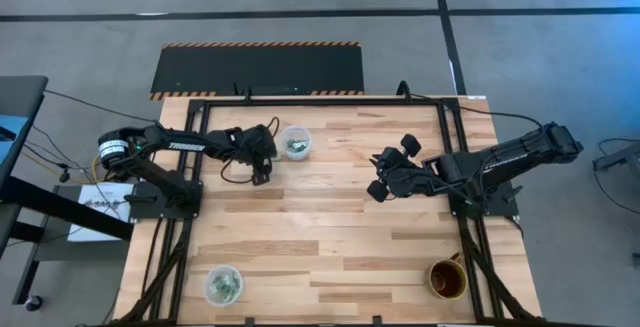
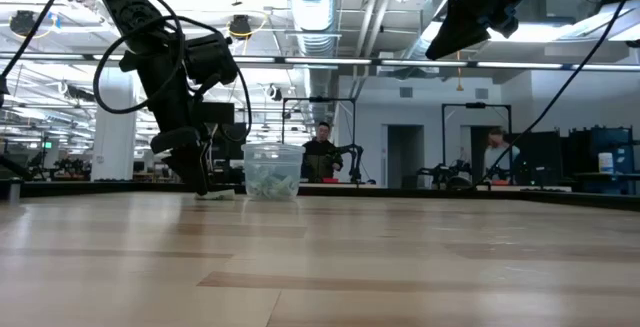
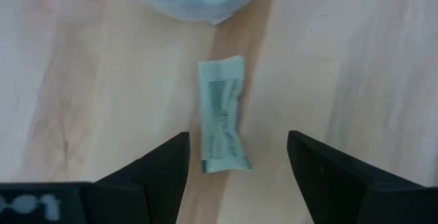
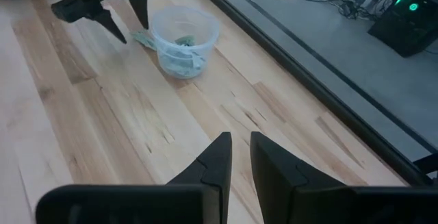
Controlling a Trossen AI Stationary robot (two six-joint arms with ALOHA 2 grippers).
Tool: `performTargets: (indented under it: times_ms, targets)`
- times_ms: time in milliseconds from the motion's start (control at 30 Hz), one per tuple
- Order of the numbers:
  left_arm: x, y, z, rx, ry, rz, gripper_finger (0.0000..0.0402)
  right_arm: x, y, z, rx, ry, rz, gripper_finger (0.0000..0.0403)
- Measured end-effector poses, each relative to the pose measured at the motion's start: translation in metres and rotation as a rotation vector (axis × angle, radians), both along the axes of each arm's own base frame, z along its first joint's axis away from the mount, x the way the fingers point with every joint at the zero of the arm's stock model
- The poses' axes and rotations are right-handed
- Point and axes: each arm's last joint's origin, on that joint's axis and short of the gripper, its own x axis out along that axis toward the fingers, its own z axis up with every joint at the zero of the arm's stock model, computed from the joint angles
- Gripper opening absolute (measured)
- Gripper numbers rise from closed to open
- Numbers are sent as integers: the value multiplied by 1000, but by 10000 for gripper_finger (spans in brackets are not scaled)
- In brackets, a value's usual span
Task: Pick and place Stevia / Truvia into bins
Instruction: Put the stevia packet into the top transparent container
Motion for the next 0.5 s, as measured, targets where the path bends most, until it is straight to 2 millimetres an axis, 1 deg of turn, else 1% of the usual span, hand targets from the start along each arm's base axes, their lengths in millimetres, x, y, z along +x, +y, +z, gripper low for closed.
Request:
performTargets:
  times_ms: [67, 200, 267, 500]
  targets:
    - [-2, 4, 0, -2, -5, 18, 235, -1, 0, -1, -2, 8, 0, 47]
    - [-6, 13, 0, -74, -47, 26, 235, -1, 0, -1, -3, 16, 0, 47]
    - [-9, 16, -3, -80, -72, 35, 235, -1, 0, -1, -3, 16, 1, 47]
    - [-19, 17, -16, -39, -106, 71, 235, -1, 0, -1, -6, 19, 4, 47]
